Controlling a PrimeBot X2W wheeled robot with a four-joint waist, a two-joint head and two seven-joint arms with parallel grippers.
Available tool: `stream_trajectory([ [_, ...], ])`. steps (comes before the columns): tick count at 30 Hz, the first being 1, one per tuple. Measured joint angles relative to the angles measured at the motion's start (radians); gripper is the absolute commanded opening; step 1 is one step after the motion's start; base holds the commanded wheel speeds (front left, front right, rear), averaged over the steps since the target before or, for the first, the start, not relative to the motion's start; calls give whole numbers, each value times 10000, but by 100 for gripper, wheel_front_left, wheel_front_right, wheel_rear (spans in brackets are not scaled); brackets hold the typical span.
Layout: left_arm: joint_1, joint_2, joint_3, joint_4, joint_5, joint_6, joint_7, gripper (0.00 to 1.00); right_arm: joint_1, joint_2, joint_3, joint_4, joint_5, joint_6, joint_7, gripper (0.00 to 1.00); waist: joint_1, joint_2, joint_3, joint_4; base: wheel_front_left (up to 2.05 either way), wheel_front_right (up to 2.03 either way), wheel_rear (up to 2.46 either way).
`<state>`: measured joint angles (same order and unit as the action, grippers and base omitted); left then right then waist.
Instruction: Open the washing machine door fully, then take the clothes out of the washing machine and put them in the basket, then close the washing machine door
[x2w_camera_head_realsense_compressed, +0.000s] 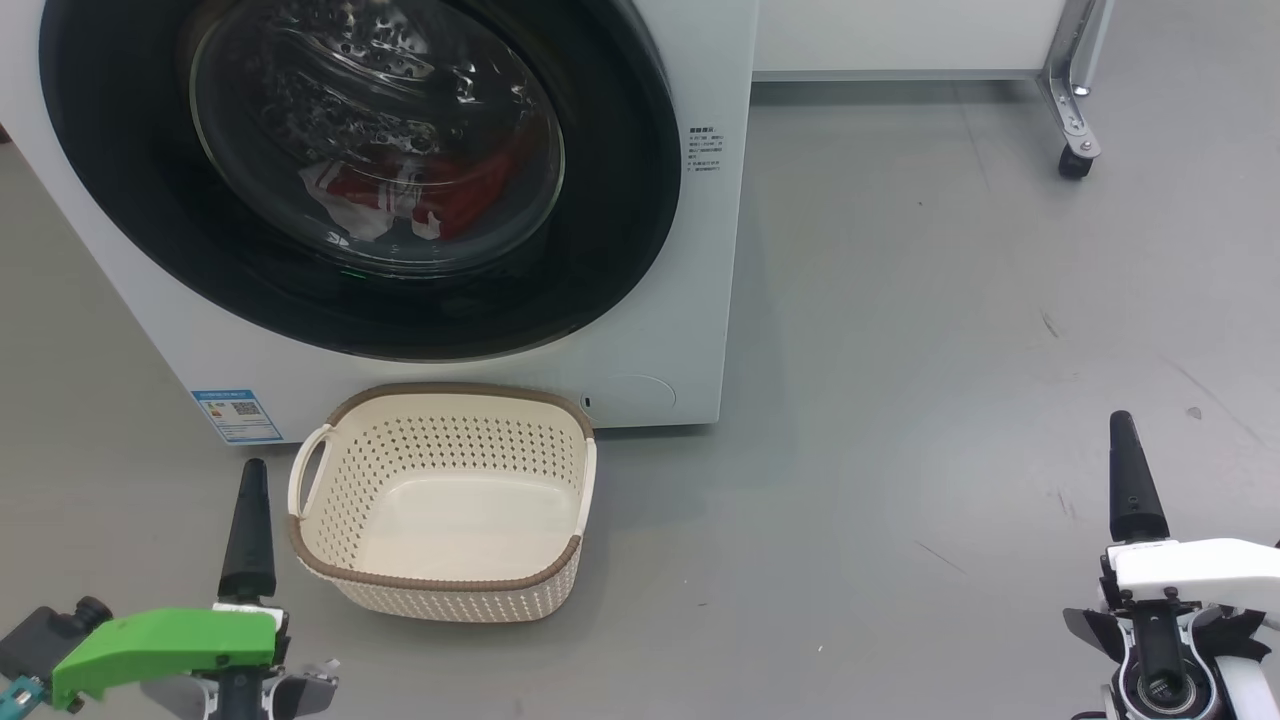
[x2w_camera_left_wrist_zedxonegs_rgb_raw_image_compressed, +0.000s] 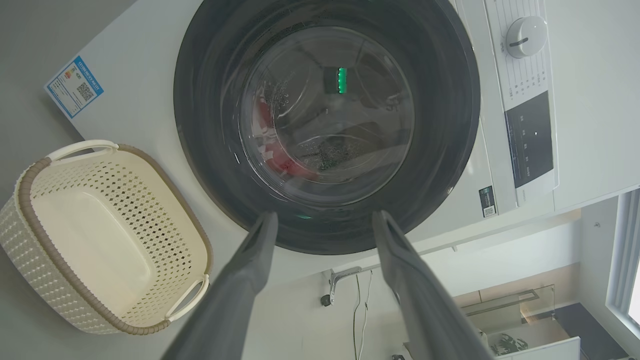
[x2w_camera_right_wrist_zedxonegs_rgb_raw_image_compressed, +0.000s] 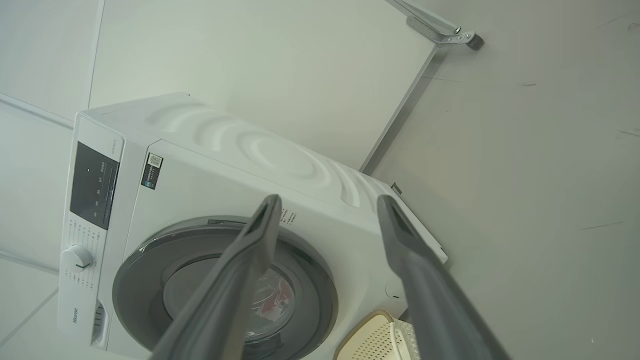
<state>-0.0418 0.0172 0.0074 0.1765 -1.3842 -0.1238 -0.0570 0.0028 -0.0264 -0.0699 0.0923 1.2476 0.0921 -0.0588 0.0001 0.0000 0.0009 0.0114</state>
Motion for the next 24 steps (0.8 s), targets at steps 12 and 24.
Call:
stream_trajectory([
  [12,-8,13,-420,-357,2408,-2,-428,100,10,-263,525,-491,-1923,-355,-428,100,0,0,-4,8,0,0,0],
  [24,-21,50,-863,-589,5404,165,-851,100,88,-639,1202,-715,-4123,-924,-721,100,0,0,24,16,0,0,0],
])
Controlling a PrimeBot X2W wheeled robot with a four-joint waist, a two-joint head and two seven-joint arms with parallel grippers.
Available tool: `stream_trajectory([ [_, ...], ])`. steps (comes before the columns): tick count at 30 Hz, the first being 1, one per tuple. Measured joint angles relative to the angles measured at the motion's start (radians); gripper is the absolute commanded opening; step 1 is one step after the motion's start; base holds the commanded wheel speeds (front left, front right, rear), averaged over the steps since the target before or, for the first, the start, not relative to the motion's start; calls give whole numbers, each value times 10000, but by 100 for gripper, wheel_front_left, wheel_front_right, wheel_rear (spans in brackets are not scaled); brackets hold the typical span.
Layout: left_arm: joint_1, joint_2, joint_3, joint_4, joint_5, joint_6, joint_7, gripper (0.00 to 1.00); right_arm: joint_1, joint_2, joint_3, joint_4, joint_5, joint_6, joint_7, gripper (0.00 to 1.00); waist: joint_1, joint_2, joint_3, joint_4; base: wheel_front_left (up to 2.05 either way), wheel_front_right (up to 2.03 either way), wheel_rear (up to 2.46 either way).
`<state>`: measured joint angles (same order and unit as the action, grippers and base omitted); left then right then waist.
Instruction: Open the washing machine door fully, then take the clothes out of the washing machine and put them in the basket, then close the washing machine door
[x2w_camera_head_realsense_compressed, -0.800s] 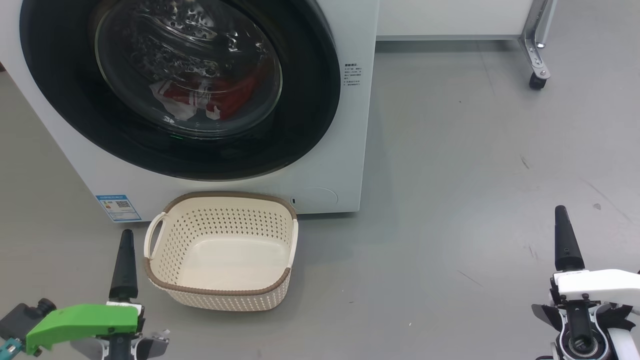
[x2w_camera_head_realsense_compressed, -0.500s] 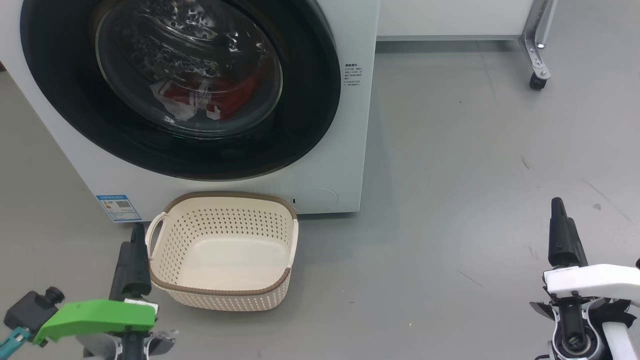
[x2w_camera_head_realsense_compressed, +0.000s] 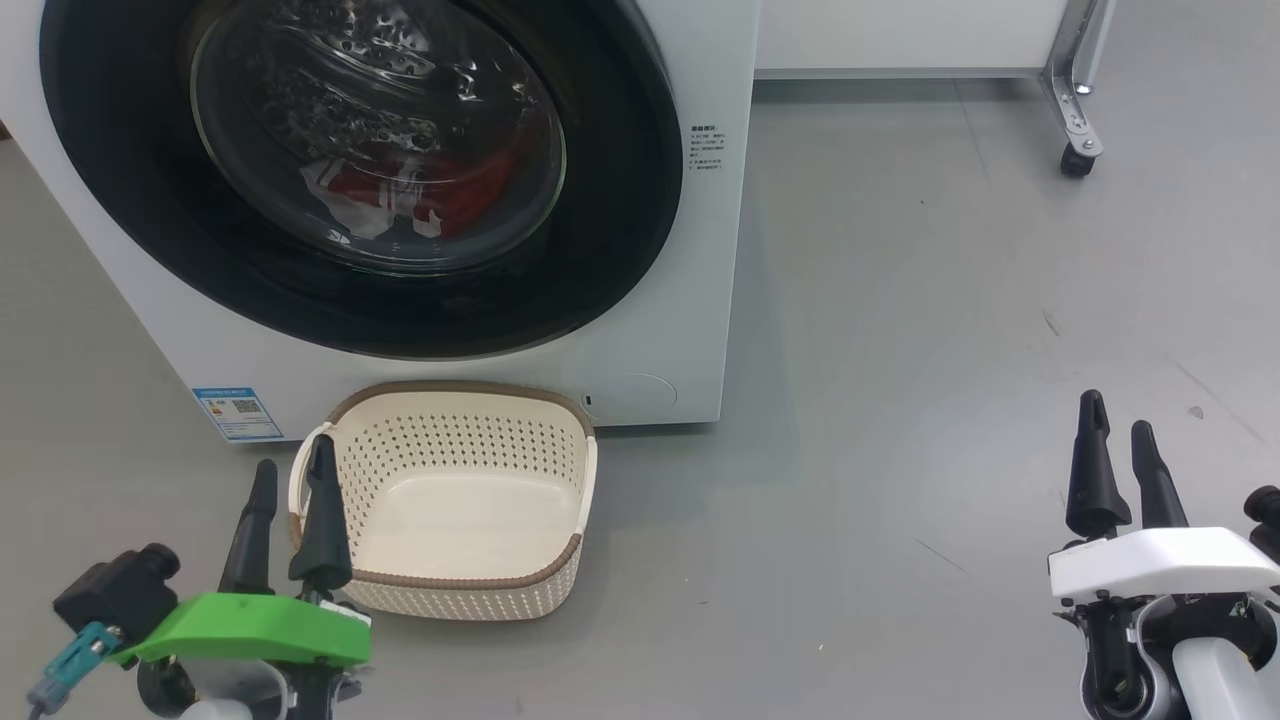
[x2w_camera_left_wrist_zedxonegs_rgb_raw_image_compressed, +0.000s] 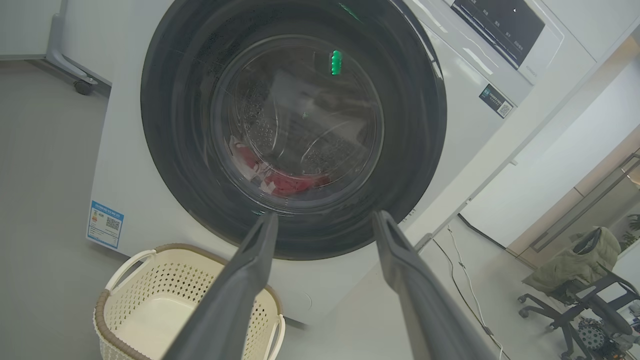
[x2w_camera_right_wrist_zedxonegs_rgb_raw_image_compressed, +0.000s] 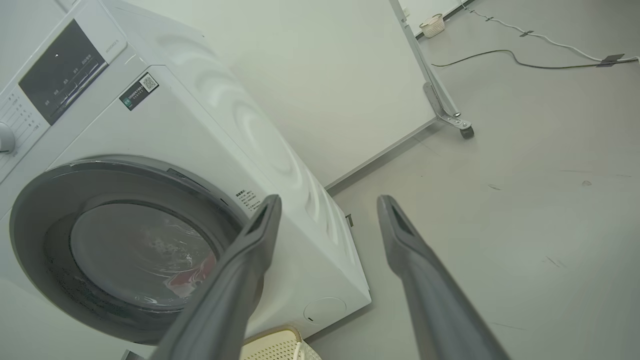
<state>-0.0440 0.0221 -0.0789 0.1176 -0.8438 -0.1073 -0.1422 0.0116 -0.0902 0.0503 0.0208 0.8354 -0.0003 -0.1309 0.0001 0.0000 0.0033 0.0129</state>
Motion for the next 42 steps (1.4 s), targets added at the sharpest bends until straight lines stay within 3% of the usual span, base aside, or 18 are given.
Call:
stream_trajectory([
  [14,0,127,-886,198,3281,600,-485,100,198,-159,692,-50,-2257,-545,-259,100,0,0,44,-17,0,0,0],
  [28,5,198,-1528,849,5716,1292,-943,100,396,-355,1294,-23,-4330,-989,-295,100,0,0,58,-69,0,0,0],
  [32,4,201,-1680,1066,6163,1388,-1072,100,396,-408,1423,0,-4815,-1080,-240,100,0,0,77,-66,0,0,0],
  [42,-14,203,-1747,1371,6132,1471,-1089,100,396,-280,1471,90,-4836,-1085,-81,100,0,0,137,-60,0,0,0],
])
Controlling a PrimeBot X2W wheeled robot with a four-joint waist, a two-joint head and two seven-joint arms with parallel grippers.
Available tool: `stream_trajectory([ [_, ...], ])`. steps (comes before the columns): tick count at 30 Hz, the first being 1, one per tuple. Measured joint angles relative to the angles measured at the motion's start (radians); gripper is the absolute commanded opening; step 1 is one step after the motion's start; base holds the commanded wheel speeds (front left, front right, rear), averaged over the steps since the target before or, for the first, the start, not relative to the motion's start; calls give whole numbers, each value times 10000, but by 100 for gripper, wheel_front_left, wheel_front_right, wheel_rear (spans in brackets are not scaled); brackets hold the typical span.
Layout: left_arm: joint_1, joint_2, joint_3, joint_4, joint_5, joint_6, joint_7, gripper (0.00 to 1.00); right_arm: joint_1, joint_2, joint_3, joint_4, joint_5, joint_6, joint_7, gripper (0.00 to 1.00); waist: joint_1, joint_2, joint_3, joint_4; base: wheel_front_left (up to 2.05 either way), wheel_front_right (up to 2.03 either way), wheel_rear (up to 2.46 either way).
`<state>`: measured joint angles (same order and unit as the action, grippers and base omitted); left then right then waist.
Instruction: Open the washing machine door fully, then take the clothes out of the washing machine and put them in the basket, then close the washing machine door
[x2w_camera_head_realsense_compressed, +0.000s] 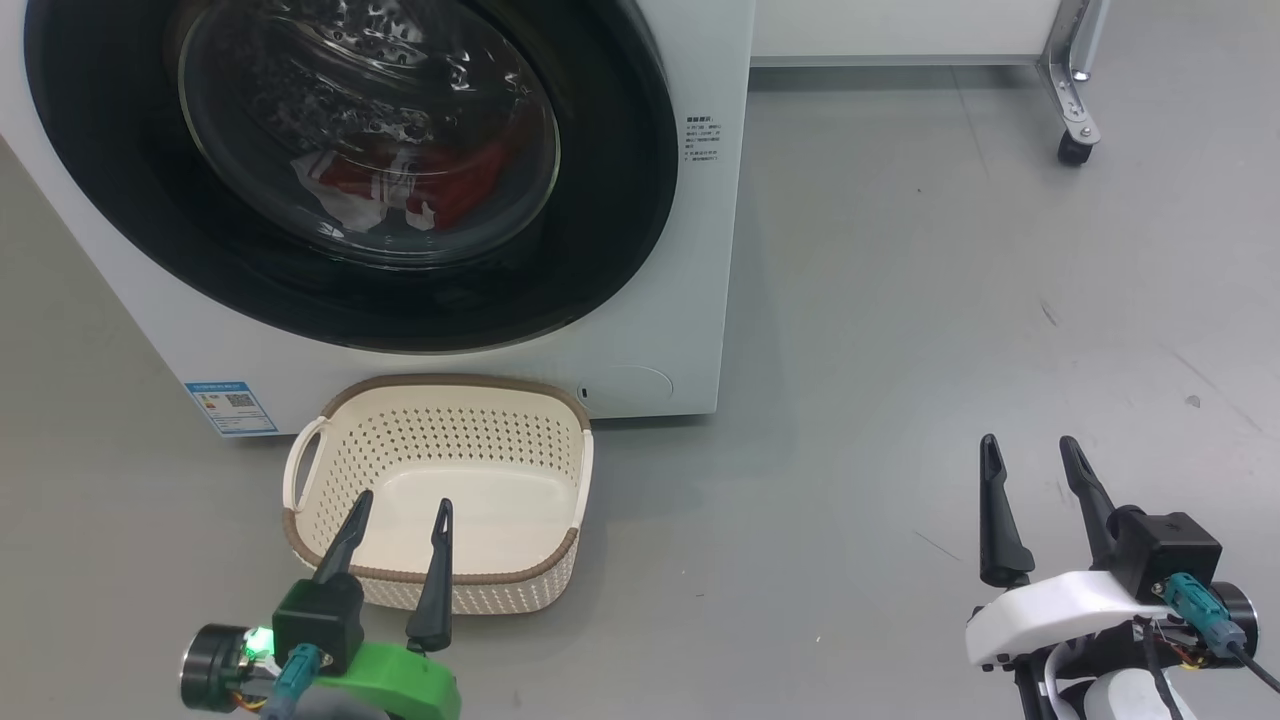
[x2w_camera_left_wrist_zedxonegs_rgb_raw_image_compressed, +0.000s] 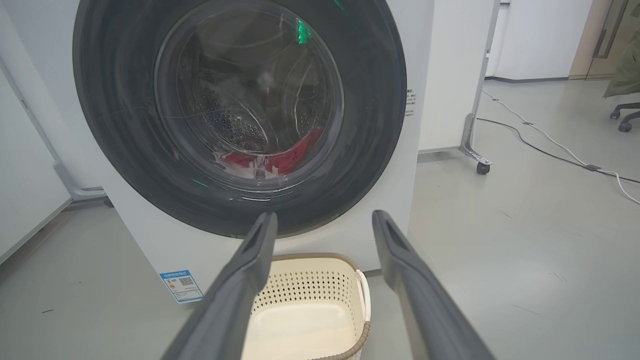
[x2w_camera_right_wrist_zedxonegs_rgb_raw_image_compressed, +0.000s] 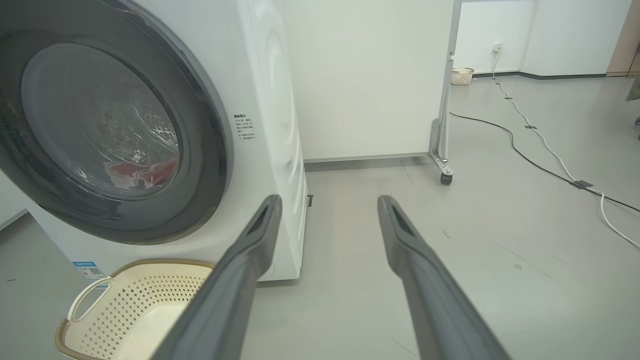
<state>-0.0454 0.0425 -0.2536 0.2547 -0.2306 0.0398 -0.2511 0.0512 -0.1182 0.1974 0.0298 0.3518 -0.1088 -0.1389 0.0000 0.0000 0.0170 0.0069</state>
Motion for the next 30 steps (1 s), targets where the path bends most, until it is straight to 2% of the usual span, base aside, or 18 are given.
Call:
stream_trajectory([
  [30,-322,-2,-48,313,-247,50,0,100,-10,194,-94,151,4,-73,15,100,0,0,-6,29,0,0,0],
])
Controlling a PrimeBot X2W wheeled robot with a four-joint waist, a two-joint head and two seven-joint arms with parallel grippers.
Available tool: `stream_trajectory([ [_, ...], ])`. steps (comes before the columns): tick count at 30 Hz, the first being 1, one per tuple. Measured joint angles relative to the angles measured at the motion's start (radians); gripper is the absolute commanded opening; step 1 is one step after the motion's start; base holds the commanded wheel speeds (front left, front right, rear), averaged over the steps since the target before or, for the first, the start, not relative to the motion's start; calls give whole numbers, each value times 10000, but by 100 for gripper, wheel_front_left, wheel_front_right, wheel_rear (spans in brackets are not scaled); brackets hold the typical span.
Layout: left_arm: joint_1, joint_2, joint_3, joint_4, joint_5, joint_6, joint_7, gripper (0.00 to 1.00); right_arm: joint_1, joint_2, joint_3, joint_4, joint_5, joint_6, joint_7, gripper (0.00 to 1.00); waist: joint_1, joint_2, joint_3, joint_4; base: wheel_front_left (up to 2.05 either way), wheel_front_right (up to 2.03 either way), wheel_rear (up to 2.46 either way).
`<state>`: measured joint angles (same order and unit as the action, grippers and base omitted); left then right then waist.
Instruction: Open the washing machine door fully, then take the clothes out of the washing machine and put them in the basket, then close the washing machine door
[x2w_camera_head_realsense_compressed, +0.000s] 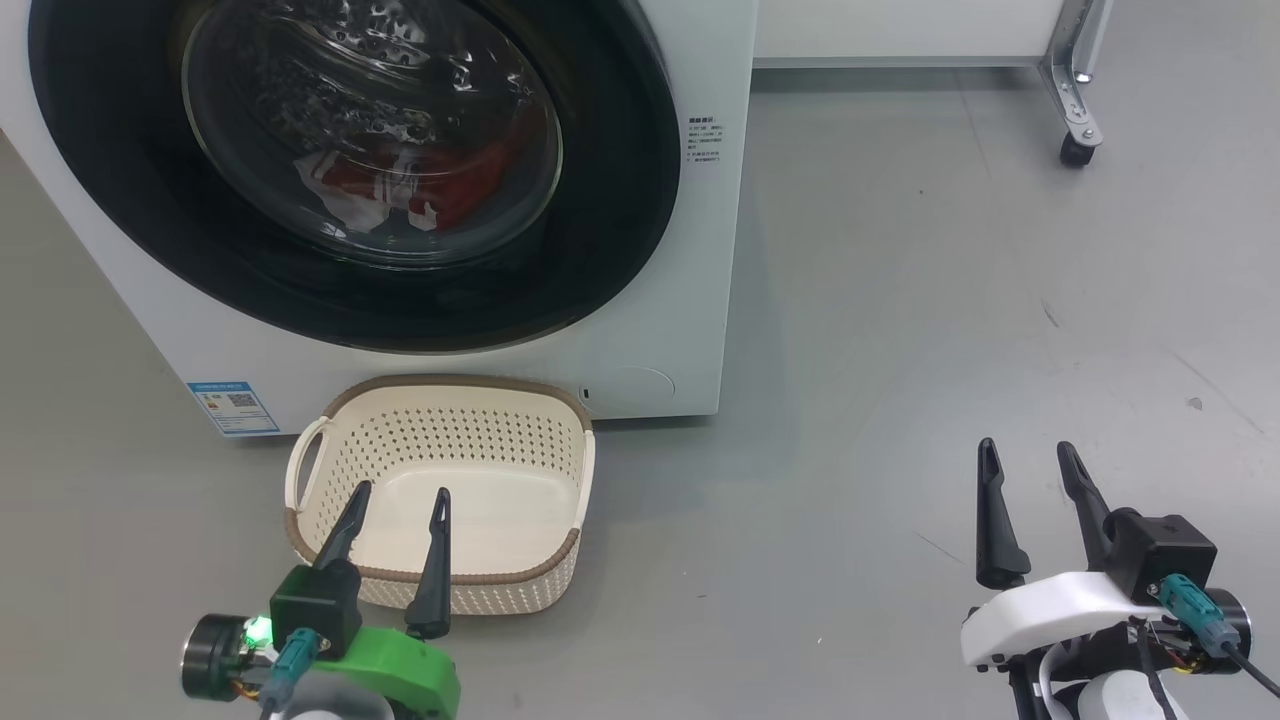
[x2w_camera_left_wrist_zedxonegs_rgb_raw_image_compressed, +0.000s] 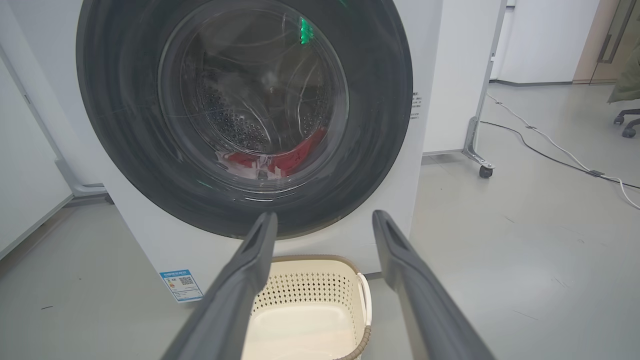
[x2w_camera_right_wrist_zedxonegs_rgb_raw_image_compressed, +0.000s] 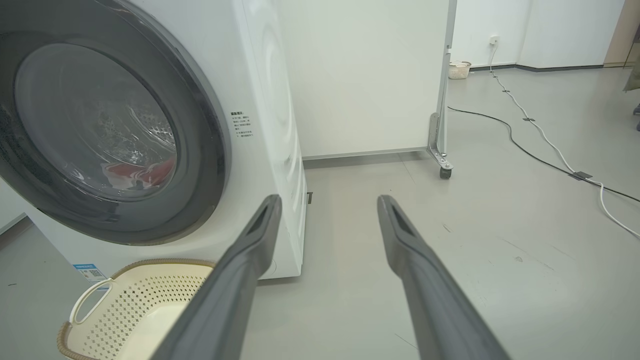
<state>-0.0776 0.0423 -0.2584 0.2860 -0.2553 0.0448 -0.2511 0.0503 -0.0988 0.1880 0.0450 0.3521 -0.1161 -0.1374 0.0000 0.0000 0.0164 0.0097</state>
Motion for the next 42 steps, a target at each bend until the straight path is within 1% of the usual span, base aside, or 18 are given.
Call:
stream_trajectory([
  [21,-36,-2,-54,33,-54,27,0,100,-6,33,-67,29,0,-12,-17,100,0,0,90,55,0,0,0],
  [22,-41,-2,-73,29,-59,27,2,100,-6,33,-94,8,0,-12,-17,81,0,0,108,63,0,0,0],
  [23,-47,-2,-94,19,-67,27,0,100,-7,31,-115,-27,2,-12,-17,33,-1,0,134,73,0,0,0],
  [24,-55,-2,-109,6,-67,27,0,100,-8,33,-130,-58,4,-12,-21,33,-1,0,169,86,0,0,0],
  [25,-66,-2,-111,-8,-67,27,0,100,-18,33,-138,-71,13,-12,-61,0,-1,0,206,100,0,0,0],
  [28,-168,-2,-107,-67,-67,27,0,100,-72,75,-190,-127,201,-8,-88,0,0,0,336,138,0,0,0],
  [32,-297,-2,-113,-184,-67,27,-8,100,-337,268,-460,-295,926,29,-88,0,0,0,566,185,0,0,0],
  [33,-321,-4,-115,-217,-67,27,-8,100,-431,303,-548,-341,1137,94,-88,0,-1,0,634,197,0,0,0],
  [36,-426,-4,-113,-320,-73,25,-8,100,-753,430,-878,-489,2069,203,-33,0,-1,0,864,237,0,0,0],
  [38,-518,-4,-115,-387,-82,17,-10,100,-1019,466,-1051,-545,2738,349,77,0,0,0,1042,267,0,0,0],
  [42,-765,-8,-142,-485,-82,-56,-10,100,-1546,537,-1406,-558,3854,439,351,0,0,0,1429,354,0,0,0],
])
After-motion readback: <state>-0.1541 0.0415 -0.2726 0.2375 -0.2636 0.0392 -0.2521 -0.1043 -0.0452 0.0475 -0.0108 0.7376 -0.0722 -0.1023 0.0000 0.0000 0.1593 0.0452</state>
